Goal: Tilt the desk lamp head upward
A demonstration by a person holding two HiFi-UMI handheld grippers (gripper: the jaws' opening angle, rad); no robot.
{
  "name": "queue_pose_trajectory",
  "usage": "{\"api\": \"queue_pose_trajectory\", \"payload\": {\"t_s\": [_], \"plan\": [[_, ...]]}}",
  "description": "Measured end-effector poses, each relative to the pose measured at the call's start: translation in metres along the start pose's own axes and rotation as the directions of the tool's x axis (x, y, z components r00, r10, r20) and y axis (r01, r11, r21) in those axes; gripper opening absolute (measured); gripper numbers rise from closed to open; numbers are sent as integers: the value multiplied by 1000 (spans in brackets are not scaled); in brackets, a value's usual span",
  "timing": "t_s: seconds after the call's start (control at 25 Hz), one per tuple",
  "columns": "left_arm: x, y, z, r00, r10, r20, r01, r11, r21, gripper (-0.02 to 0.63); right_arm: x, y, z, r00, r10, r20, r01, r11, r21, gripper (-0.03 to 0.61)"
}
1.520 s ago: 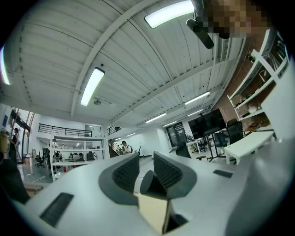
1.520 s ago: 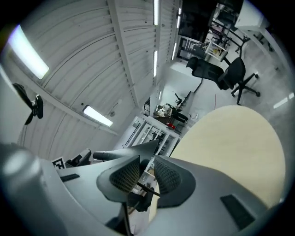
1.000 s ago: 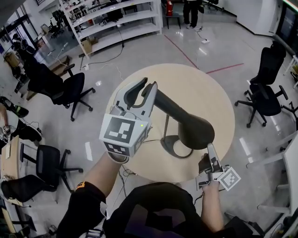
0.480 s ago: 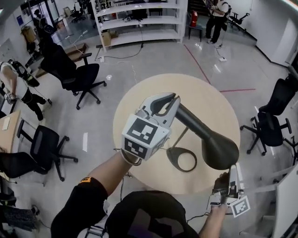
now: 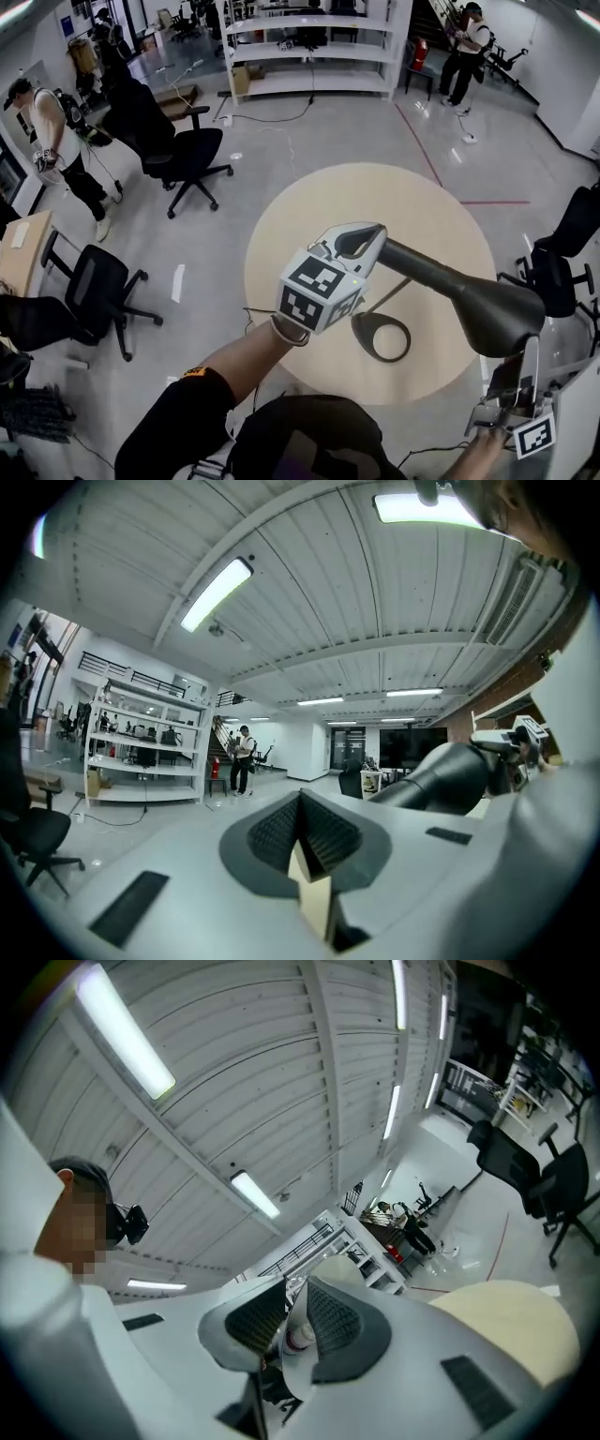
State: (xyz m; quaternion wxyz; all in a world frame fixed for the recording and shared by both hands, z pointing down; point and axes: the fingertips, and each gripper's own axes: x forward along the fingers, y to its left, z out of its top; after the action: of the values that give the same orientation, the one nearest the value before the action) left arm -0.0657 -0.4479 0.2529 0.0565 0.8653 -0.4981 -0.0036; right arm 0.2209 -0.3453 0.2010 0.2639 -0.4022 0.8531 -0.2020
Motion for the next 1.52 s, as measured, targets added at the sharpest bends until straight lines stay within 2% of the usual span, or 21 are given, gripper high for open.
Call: {"api": "queue_pose_trajectory", "payload": {"t_s": [0.2, 0.6, 0.76, 1.0, 1.12, 1.32, 1.52], "plan": [[10, 4, -19, 999, -23, -50, 21, 999, -29, 46, 38, 34, 20, 998, 38, -52, -46, 986, -158, 83], [18, 8, -43, 991, -57, -121, 44, 993, -111, 46, 90, 103, 33, 983, 114, -145, -156, 932, -328, 83], [21, 8, -48, 989, -74, -130, 53, 986, -160, 46, 104, 118, 34, 977, 127, -171, -180, 920, -349, 84], [24, 0, -56, 986, -86, -143, 60, 982, -181, 44, 114, 137, 33, 969, 149, -197, -215, 901, -377, 83], [23, 0, -56, 987, -88, -137, 62, 980, -188, 44, 114, 138, 33, 973, 132, -190, -199, 898, -393, 84], [17, 3, -62, 985, -78, -152, 57, 989, -138, 46, 105, 139, 31, 979, 136, -152, -186, 902, -391, 84], [0, 12, -67, 993, -43, -114, 24, 986, -164, 46, 100, 146, 30, 989, 109, -103, -144, 883, -447, 84]]}}
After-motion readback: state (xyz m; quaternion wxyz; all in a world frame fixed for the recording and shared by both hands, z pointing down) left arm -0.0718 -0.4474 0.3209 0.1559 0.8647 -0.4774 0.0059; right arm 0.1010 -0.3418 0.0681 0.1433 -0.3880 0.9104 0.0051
